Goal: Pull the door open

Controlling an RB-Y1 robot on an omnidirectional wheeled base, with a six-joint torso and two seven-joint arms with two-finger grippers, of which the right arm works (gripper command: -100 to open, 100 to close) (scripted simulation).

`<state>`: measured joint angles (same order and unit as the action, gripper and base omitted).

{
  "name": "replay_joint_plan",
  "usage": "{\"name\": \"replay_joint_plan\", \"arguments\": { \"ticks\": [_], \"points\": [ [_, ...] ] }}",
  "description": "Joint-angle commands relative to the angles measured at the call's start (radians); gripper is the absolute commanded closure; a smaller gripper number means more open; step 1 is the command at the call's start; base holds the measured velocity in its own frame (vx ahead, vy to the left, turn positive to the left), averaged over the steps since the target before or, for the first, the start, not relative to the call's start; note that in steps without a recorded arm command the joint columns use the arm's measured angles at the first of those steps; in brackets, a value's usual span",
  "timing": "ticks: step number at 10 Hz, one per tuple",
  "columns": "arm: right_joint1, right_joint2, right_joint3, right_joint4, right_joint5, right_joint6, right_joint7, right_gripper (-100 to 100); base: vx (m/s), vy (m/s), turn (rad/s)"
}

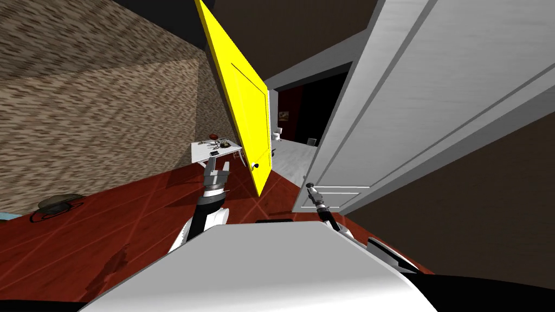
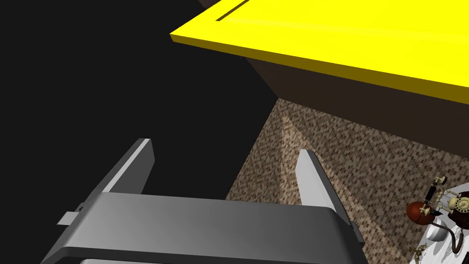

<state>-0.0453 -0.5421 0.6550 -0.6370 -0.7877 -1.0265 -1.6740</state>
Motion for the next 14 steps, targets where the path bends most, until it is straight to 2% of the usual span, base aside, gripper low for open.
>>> {"name": "replay_joint_plan", "arguments": {
  "ticks": [1,2,3,7,11,12,14],
  "points": [
    [0.0,0.0,0.0,0.0,0.0,0.0,0.0,100,-0.089,-0.016,0.01],
    [0.014,-0.015,0.024,0.001,0.007,-0.026,-0.02,100,-0.167,-0.034,0.136],
    [0.017,-0.019,0.03,0.001,0.009,-0.032,-0.025,100,-0.199,-0.081,0.147],
    [0.042,-0.056,0.08,0.002,0.023,-0.095,-0.068,100,-0.181,-0.067,0.115],
    [0.06,-0.082,0.114,0.003,0.033,-0.138,-0.097,100,-0.187,-0.07,0.086],
    [0.061,-0.079,0.108,-0.011,0.03,-0.12,-0.084,100,-0.066,-0.033,0.017],
    [0.068,-0.082,0.119,0.0,0.036,-0.138,-0.096,100,-0.156,-0.072,0.162]
  ]
}}
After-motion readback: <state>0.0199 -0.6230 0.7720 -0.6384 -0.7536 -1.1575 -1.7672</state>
